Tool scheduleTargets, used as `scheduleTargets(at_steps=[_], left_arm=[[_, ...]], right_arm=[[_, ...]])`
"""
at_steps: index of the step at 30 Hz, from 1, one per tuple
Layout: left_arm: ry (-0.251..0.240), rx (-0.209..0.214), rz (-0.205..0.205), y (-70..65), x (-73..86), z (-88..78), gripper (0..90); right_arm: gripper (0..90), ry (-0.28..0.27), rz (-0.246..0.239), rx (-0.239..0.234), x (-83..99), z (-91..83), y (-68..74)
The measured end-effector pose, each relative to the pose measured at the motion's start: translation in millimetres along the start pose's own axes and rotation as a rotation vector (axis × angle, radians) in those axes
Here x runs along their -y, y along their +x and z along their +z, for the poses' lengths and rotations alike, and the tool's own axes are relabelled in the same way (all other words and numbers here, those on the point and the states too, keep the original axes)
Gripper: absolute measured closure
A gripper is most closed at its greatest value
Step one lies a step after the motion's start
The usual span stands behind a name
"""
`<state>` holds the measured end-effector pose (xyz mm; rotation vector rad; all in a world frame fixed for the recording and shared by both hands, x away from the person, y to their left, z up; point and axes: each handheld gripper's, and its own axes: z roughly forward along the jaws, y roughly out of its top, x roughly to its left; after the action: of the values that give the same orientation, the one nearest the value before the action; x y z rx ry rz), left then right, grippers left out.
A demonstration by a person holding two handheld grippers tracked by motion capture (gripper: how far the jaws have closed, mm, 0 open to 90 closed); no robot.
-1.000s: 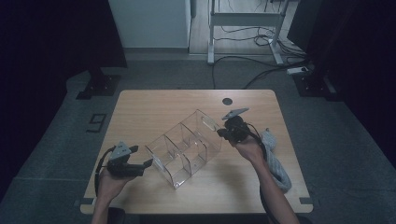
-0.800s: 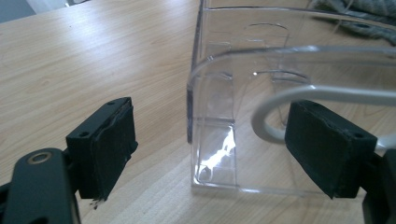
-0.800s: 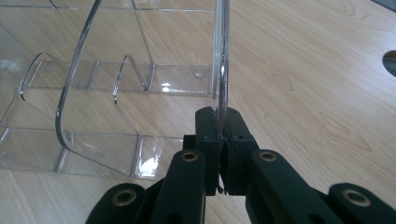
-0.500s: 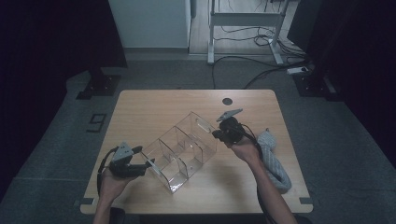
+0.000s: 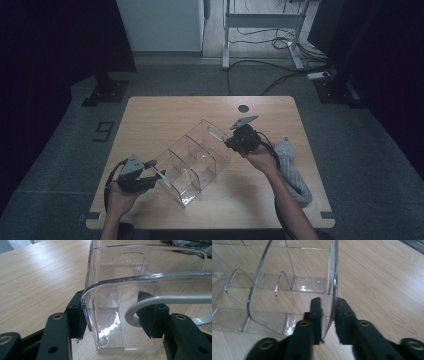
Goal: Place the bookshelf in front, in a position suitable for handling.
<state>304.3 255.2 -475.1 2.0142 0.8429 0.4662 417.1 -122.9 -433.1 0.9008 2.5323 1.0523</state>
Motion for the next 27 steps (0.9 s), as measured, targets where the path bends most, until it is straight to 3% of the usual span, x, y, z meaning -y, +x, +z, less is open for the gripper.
scheduleTargets(at_steps=[3, 4, 5, 6, 8, 11, 14, 21, 27], left_arm=[[0.002, -0.006, -0.004, -1.3, 0.0, -0.4, 44.5], [0.002, -0.006, -0.004, -1.3, 0.0, -0.4, 44.4], [0.004, -0.008, -0.007, -2.1, 0.1, -0.8, 44.4], [0.003, -0.010, -0.008, -2.4, 0.2, -0.9, 44.4], [0.003, -0.011, -0.009, -3.1, 0.5, -1.3, 44.4], [0.004, -0.011, -0.009, -3.1, 0.6, -1.6, 44.4], [0.004, -0.009, -0.010, -2.9, 0.9, -1.9, 44.3], [0.008, -0.007, -0.017, -3.8, 1.3, -3.0, 44.1], [0.013, -0.006, -0.021, -4.5, 1.3, -3.7, 44.0]], right_arm=[[61.0, 0.002, -0.020, 0.005, -0.8, -5.8, 0.7], [61.0, 0.002, -0.020, 0.005, -0.8, -5.8, 0.7], [50.4, -0.002, -0.016, 0.005, -0.9, -11.1, 1.0], [46.1, -0.003, -0.006, -0.001, -0.7, -13.3, 0.7], [39.0, 0.014, 0.005, -0.023, -0.3, -16.3, 0.3], [31.6, 0.025, -0.015, -0.005, 2.4, -23.1, 4.1], [27.9, 0.041, -0.009, 0.000, 6.6, -29.1, 4.2], [18.9, 0.022, 0.032, -0.015, 24.2, -45.3, -5.4], [13.2, 0.005, 0.029, -0.003, 40.6, -58.8, -11.8]])
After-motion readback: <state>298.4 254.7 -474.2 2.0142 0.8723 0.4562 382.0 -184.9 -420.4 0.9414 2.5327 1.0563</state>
